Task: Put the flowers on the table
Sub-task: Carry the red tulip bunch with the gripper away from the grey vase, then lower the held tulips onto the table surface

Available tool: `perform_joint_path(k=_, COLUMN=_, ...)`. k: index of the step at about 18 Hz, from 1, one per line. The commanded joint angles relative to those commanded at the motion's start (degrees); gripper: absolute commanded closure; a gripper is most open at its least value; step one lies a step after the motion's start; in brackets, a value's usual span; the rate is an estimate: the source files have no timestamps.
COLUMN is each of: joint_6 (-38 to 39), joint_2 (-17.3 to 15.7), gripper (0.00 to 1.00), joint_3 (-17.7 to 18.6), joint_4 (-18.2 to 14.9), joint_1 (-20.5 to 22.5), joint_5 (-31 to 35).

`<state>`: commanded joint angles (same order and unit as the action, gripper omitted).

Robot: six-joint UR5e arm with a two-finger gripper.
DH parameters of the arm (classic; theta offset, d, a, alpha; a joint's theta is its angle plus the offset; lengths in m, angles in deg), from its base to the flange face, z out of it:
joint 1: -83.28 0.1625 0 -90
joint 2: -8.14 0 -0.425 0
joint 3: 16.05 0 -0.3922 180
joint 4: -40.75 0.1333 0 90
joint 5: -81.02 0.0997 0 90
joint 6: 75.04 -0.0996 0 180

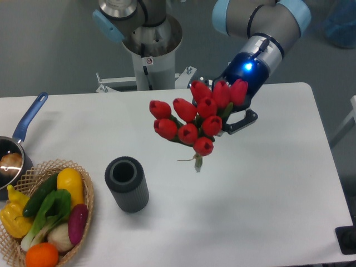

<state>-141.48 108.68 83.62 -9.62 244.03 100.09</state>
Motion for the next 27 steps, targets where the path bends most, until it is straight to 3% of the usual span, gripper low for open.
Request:
perform_joint_path(k=16, joint_6=-5.3, joint_2=1.1, gripper=0.6, joint_3=-0.8, joint_4=-0.1, joint_1=0.3, joint_5=25.2)
perform_joint_path(k=27, joint_6=-8.6, joint_2=2.0, gripper=0.6, joint_3=-1.1, joint_4=-0.3, joint_1=-4.6, joint_5=44.6)
